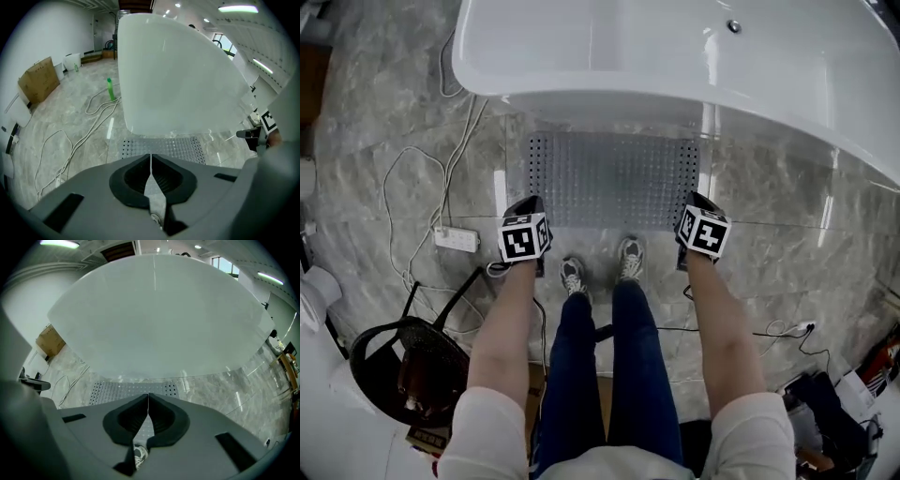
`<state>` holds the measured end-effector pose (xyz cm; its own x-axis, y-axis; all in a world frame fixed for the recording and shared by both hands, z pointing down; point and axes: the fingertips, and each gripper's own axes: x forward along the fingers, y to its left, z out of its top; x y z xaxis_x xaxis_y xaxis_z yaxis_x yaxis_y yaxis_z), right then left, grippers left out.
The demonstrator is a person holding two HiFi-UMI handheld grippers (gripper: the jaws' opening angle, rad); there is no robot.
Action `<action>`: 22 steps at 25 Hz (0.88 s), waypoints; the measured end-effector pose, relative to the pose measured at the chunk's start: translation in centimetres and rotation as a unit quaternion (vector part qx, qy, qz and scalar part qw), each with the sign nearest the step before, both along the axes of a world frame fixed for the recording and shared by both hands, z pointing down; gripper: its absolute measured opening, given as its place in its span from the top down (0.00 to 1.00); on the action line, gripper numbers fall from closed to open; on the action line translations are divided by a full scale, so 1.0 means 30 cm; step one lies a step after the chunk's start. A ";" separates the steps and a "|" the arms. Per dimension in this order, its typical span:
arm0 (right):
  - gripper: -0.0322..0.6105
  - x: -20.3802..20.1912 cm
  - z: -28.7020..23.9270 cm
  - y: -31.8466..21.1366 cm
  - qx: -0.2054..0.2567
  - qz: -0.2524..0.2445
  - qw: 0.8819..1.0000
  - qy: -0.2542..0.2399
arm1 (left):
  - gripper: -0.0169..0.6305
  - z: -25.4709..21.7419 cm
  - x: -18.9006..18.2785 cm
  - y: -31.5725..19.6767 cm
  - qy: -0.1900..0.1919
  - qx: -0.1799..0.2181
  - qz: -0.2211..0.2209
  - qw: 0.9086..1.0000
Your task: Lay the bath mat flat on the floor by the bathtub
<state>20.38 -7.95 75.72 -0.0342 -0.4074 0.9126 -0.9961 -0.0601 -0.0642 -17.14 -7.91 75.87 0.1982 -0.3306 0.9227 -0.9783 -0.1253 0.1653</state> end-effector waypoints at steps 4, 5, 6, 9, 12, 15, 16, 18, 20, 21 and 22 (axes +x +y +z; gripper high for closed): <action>0.90 -0.033 -0.180 0.016 0.011 0.009 1.000 -0.018 | 0.91 -0.176 0.026 0.003 0.027 0.021 -0.013 0.999; 0.90 -0.039 -0.229 0.024 0.015 0.012 1.000 -0.022 | 0.92 -0.223 0.029 0.006 0.031 0.027 -0.014 0.999; 0.90 -0.044 -0.279 0.033 0.019 0.014 0.999 -0.024 | 0.92 -0.271 0.034 0.011 0.034 0.032 -0.013 0.999; 0.90 -0.061 -0.429 0.064 0.030 0.019 0.999 -0.033 | 0.92 -0.418 0.046 0.028 0.041 0.042 0.002 0.998; 0.90 -0.081 -0.567 0.097 0.041 0.017 0.998 -0.038 | 0.92 -0.561 0.054 0.047 0.045 0.053 0.020 0.997; 0.90 -0.091 -0.708 0.095 0.063 0.017 0.997 -0.047 | 0.92 -0.698 0.073 0.033 0.054 0.074 0.029 0.995; 0.90 -0.100 -0.757 0.097 0.071 0.014 0.996 -0.049 | 0.92 -0.745 0.078 0.031 0.056 0.082 0.032 0.995; 0.90 -0.128 -0.848 0.118 0.085 0.009 0.995 -0.058 | 0.92 -0.842 0.083 0.041 0.058 0.099 0.042 0.992; 0.90 -0.152 -0.933 0.123 0.103 0.005 0.993 -0.065 | 0.92 -0.943 0.094 0.032 0.059 0.127 0.060 0.988; 0.90 -0.161 -0.971 0.126 0.111 0.003 0.992 -0.067 | 0.92 -0.992 0.101 0.031 0.060 0.140 0.069 0.986; 0.90 -0.168 -1.005 0.135 0.118 0.001 0.991 -0.069 | 0.92 -1.035 0.107 0.039 0.062 0.150 0.074 0.984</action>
<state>15.34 -3.88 45.56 -0.1508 -0.6088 0.7789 -0.9769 -0.0289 -0.2118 -13.93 -6.74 44.82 0.3698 -0.5435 0.7536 -0.9201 -0.3267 0.2160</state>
